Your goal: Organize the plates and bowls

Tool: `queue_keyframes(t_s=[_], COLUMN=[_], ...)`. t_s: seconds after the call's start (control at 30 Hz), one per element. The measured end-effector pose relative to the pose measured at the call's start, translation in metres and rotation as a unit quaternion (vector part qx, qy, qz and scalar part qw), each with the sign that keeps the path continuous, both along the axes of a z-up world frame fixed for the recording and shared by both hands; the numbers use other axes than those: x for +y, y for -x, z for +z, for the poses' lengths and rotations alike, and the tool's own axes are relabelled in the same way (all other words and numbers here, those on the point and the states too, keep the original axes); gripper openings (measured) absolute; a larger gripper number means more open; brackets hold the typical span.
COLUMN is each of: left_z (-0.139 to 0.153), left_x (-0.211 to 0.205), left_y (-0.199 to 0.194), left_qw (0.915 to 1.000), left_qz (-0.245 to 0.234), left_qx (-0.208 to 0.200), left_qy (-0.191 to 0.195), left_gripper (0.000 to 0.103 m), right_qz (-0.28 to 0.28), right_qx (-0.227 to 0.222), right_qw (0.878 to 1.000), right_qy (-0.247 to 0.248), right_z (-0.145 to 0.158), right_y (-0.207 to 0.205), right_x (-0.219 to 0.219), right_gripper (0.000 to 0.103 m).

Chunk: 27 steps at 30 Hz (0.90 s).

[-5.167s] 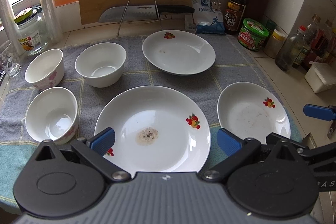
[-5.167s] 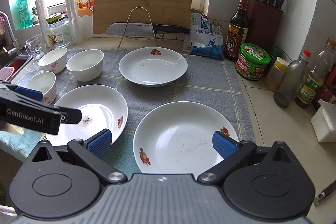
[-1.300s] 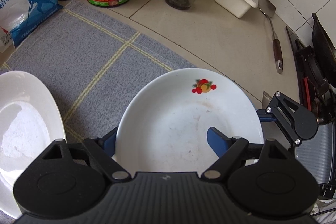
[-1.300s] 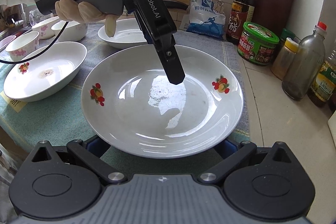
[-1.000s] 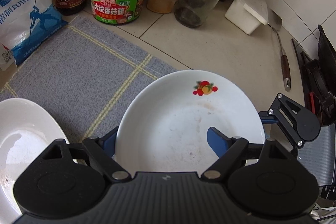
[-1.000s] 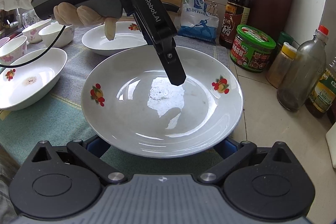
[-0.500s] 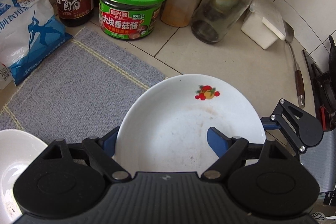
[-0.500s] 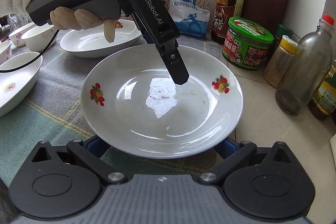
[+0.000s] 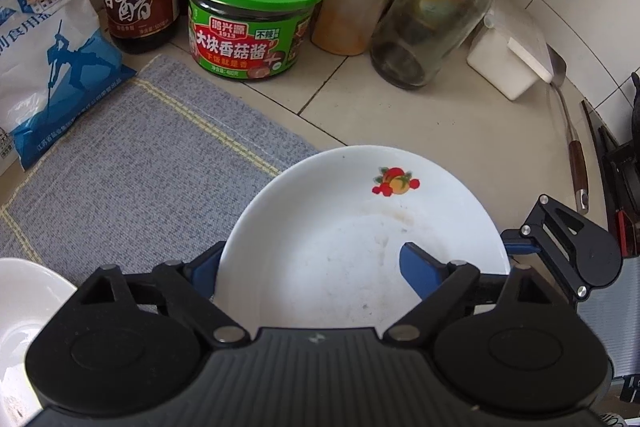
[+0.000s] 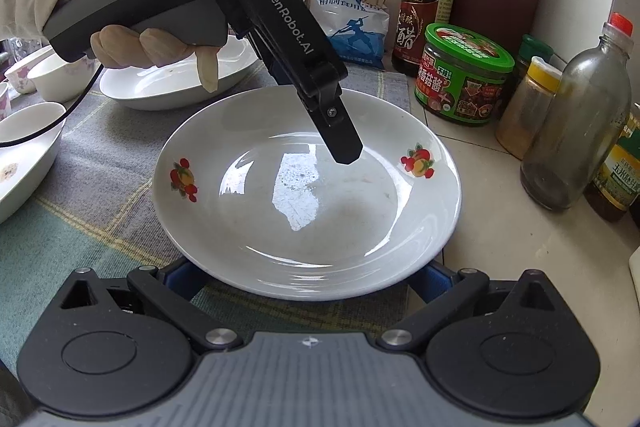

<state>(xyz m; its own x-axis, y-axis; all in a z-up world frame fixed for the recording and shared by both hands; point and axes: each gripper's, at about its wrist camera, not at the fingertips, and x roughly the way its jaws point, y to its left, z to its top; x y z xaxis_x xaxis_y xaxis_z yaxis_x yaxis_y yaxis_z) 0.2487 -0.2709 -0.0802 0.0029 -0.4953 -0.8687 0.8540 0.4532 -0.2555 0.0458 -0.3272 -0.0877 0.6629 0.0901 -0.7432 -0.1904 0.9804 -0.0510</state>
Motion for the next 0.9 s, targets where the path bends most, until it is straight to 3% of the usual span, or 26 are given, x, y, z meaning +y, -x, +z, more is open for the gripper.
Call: queue_keyframes(t_s=[0.3, 0.53, 0.9], left_z=[0.016, 0.043, 0.077], left_x=[0.012, 0.043, 0.102], left_y=[0.012, 0.032, 0.1], left_qw=[0.9996, 0.9977, 0.9889], left_qz=[0.013, 0.039, 0.073], left_qx=[-0.026, -0.051, -0.11], left_qy=[0.001, 0.023, 0.067], left_gripper=[0.091, 0.091, 0.094], right_qz=[-0.023, -0.038, -0.026], right_qx=[0.007, 0.024, 0.012], right_qw=[1.0, 0.999, 1.0], right_qy=[0.008, 0.021, 0.011], right_z=[0.005, 0.011, 0.031], right_y=[0.006, 0.022, 0.049], right_x=[0.005, 0.019, 0.053], right_gripper=[0.103, 0.103, 0.103])
